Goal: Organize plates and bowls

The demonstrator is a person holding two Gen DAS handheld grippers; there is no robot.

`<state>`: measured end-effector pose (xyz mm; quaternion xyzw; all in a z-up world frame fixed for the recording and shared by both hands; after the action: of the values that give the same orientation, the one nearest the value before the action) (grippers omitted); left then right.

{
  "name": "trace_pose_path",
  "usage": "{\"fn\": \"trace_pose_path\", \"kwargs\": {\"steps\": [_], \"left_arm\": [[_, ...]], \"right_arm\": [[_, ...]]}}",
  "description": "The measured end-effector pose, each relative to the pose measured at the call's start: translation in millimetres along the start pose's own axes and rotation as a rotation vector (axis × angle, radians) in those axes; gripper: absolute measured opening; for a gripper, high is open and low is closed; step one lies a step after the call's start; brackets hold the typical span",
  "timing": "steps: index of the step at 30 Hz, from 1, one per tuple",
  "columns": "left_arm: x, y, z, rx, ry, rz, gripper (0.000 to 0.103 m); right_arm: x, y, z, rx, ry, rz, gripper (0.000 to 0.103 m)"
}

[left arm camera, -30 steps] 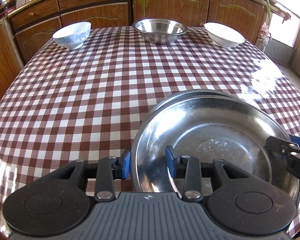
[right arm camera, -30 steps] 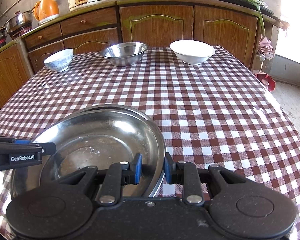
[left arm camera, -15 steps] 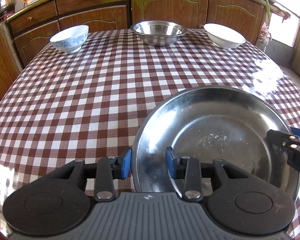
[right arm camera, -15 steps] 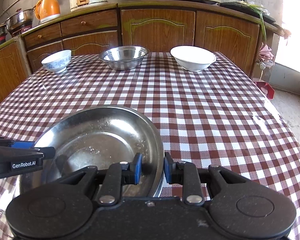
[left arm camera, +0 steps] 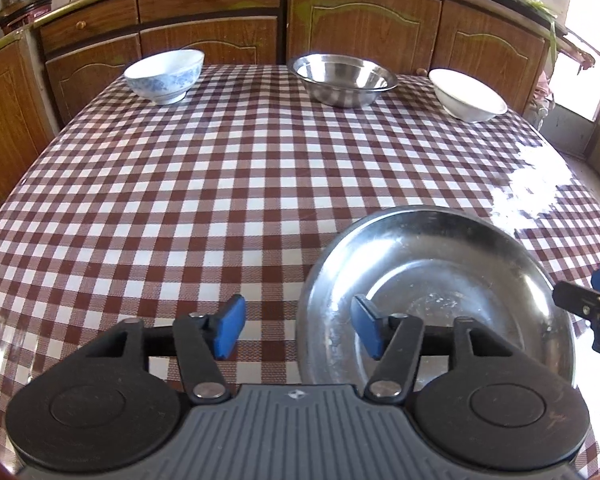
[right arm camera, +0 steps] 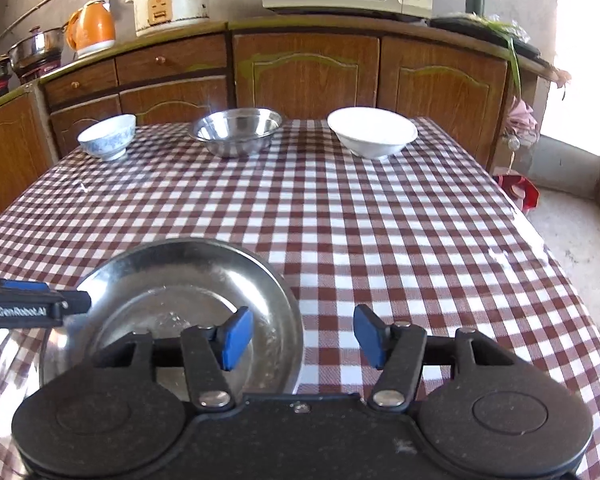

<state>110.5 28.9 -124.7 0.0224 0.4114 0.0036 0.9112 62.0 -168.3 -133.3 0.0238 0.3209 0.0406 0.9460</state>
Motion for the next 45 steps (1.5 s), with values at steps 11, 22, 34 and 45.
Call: {"fn": "trace_pose_path", "kwargs": {"steps": [11,22,34,45], "left_arm": [[23.2,-8.6,-4.5,-0.017,0.067,-0.087,0.050],[18.9,-11.8,2.1,-0.021,0.057,-0.113,0.038],[-15.4,-2.2,45.1,-0.025,-0.027,-0.057,0.039],[-28.8,3.5,85.3,-0.029,-0.095,-0.022,0.040]], "right_arm": [[21.4,-3.4,-20.1,0.134,0.094,0.128,0.062],[22.9,2.2,-16.1,0.146,0.078,0.145,0.026],[9.1,14.9,32.1,0.082,-0.008,0.157,0.026],[5.5,23.2,80.5,0.035,-0.082,0.162,0.026]]}}
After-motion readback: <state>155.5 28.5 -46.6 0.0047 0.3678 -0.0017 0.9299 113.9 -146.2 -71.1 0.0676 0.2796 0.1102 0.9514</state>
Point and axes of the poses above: each gripper's, at about its wrist camera, not at the fingertips, and x roughly the way its jaws point, y to its left, z to its top, the point moved 10 cm from there along x, roughly the way its jaws point, and after that the axes turned 4 degrees about z, right-handed, at the moved point
